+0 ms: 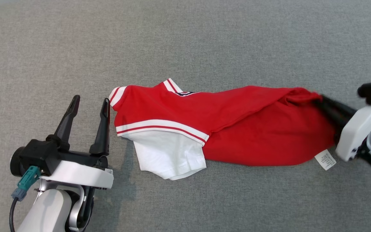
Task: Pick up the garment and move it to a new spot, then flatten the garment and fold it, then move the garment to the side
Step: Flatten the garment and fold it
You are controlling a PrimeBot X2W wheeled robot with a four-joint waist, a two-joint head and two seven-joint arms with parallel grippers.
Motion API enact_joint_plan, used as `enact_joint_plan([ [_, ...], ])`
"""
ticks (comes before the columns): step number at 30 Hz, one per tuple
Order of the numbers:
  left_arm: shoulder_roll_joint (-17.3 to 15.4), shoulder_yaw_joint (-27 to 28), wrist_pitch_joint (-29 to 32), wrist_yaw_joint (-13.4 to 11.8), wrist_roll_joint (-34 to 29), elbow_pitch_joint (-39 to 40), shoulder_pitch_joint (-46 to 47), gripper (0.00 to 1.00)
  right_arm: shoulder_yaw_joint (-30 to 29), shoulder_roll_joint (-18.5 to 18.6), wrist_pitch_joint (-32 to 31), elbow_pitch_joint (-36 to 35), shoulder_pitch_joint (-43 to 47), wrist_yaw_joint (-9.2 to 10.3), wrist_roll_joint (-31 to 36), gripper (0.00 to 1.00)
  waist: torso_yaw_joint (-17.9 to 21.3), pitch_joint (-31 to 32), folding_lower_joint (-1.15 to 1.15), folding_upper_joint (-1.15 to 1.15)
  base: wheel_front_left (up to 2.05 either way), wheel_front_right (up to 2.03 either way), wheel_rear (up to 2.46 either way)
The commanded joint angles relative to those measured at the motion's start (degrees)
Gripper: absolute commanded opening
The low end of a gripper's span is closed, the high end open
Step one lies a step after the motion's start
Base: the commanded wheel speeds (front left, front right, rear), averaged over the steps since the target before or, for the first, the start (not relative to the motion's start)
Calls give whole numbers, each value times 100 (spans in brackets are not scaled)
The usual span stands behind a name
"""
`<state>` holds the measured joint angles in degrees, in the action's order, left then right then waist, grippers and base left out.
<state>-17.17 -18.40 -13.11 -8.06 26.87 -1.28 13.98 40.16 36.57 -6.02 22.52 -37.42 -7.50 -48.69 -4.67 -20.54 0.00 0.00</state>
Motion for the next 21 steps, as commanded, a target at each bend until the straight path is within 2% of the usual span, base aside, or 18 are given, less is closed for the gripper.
enact_joint_plan([
  [1, -12, 35, -36, 27, 26, -25, 102, 100, 12, 98, 202, 23, -175, 2, 92, 0, 28, -6, 0, 0, 0, 0, 0],
  [8, -11, 76, -107, 49, -2, -83, 120, 100, -168, 47, 1234, 193, -740, 2, 820, 0, 190, 49, 0, 0, 0, 0, 0],
  [9, -11, 76, -107, 49, -2, -83, 120, 100, -168, 47, 1234, 193, -740, 2, 820, 0, 190, 49, 0, 0, 0, 0, 0],
  [11, -25, 95, -113, 41, -17, -63, 85, 100, -427, -53, 1558, 197, -732, 2, 1220, 0, 235, 71, 0, 0, 0, 0, 0],
  [15, -35, 123, -140, 8, -19, -32, -14, 100, -987, -491, 1816, -24, -29, 2, 1843, 0, 319, 118, 0, 0, 0, 0, 0],
  [21, -47, 130, -154, 23, 22, -44, -61, 100, -1736, -1153, 1642, -247, 1517, 2, 2567, 0, 401, 165, 0, 0, 0, 0, 0],
])
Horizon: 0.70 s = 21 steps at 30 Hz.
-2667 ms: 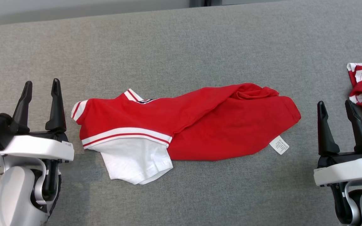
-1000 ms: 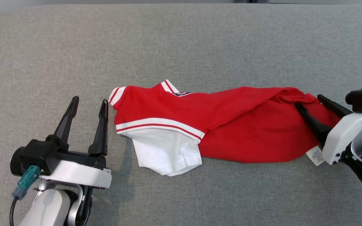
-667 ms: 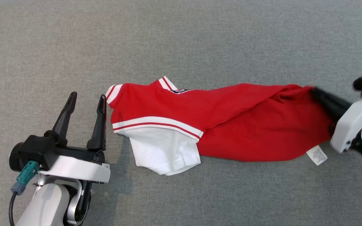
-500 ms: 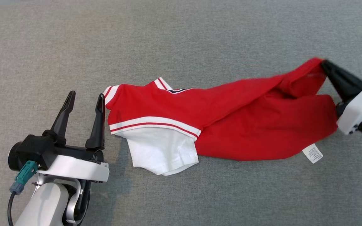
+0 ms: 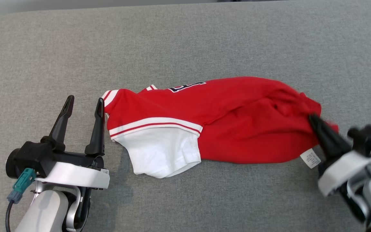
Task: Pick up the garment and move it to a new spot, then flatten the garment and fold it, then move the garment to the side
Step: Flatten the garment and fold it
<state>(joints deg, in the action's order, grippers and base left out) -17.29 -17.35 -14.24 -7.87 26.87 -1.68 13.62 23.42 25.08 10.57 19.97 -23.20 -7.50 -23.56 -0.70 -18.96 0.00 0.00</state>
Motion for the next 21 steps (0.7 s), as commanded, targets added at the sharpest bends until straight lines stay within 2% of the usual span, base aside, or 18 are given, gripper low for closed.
enact_joint_plan([
  [1, -37, 17, -41, 11, 29, -5, -30, 100, -175, -122, -42, 0, 333, 2, 150, 0, 7, 15, 0, 0, 0, 0, 0],
  [5, -56, 12, -27, 4, 41, 3, -36, 100, -625, -556, -54, -55, 1006, 2, 365, 0, 31, 58, 0, 0, 0, 0, 0],
  [9, -86, 7, 8, -9, 56, 17, -65, 100, -905, -910, -63, -17, 1267, 2, 572, 0, 63, 94, 0, 0, 0, 0, 0],
  [10, -92, 6, 20, -11, 63, 21, -72, 100, -976, -999, -14, -42, 1275, 2, 545, 18, 68, 107, 0, 0, 0, 0, 0],
  [11, -101, 8, 30, -13, 75, 21, -83, 100, -1033, -1076, 15, -76, 1280, 2, 528, 45, 75, 123, 0, 0, 0, 0, 0],
  [12, -112, 12, 44, -18, 78, 23, -97, 100, -1108, -1126, 23, -107, 1289, 2, 544, 98, 80, 138, 0, 0, 0, 0, 0],
  [16, -146, 19, 52, -73, 54, 37, -144, 100, -1466, -1343, 120, -363, 1413, 2, 585, 100, 82, 241, 0, 0, 0, 0, 0],
  [21, -185, 83, 54, -206, 28, 108, -263, 100, -2073, -1644, 151, -1016, 1649, 2, 815, 100, 105, 381, 0, 0, 0, 0, 0],
])
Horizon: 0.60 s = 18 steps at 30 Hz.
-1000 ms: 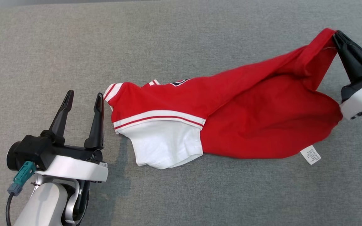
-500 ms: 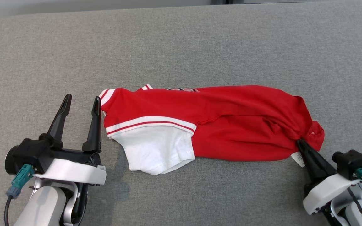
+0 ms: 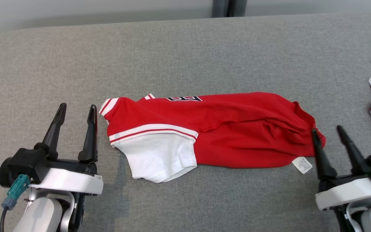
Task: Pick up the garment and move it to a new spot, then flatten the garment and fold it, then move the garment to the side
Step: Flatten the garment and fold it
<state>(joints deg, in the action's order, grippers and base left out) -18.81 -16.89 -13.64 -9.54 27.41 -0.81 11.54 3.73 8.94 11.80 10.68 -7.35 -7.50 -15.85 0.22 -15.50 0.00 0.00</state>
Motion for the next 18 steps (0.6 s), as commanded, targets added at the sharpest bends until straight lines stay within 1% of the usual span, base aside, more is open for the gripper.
enact_joint_plan([
  [1, -41, 52, -6, -82, -28, 35, -74, 100, -250, -93, -24, -221, 107, 2, 119, 100, 20, 63, 0, 0, 0, 0, 0],
  [4, -73, 97, 7, -177, -58, 93, -149, 100, -615, -265, -131, -652, 136, 2, 303, 100, 41, 150, 0, 0, 0, 0, 0],
  [8, -129, 101, 33, -240, -76, 196, -250, 100, -781, -379, -338, -1139, 106, 2, 505, 100, 50, 267, 0, 0, 0, 0, 0],
  [11, -167, 67, 76, -260, -104, 259, -351, 100, -692, -429, -514, -1354, 185, 2, 577, 100, 38, 369, 0, 0, 0, 0, 0],
  [18, -155, 51, 110, -372, -75, 369, -579, 100, -531, -492, -718, -1529, 391, 2, 573, 100, -4, 527, 0, 0, 0, 0, 0],
])
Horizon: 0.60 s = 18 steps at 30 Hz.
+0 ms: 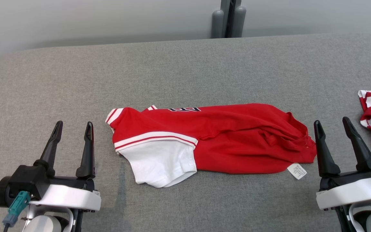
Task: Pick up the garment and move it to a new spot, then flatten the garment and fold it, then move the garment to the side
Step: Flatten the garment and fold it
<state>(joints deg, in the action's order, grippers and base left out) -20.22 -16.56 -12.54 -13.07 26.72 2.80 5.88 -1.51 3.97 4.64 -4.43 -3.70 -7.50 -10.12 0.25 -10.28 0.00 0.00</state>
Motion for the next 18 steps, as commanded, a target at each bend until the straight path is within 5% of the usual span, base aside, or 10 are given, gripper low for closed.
enact_joint_plan([
  [1, -9, 14, 6, -24, 4, 24, -42, 100, -1, -4, -10, -32, 58, 2, -7, 100, -13, 16, 0, 0, 0, 0, 0],
  [13, -33, -61, 74, -87, -17, 157, -30, 100, -26, -45, -98, -140, 101, 2, -3, 100, -61, -13, 0, 0, 0, 0, 0],
  [18, 65, -373, 576, 134, 224, 82, -8, 100, -12, -53, -106, -150, 59, 2, 0, 100, -65, -102, 0, 0, 0, 0, 0],
])
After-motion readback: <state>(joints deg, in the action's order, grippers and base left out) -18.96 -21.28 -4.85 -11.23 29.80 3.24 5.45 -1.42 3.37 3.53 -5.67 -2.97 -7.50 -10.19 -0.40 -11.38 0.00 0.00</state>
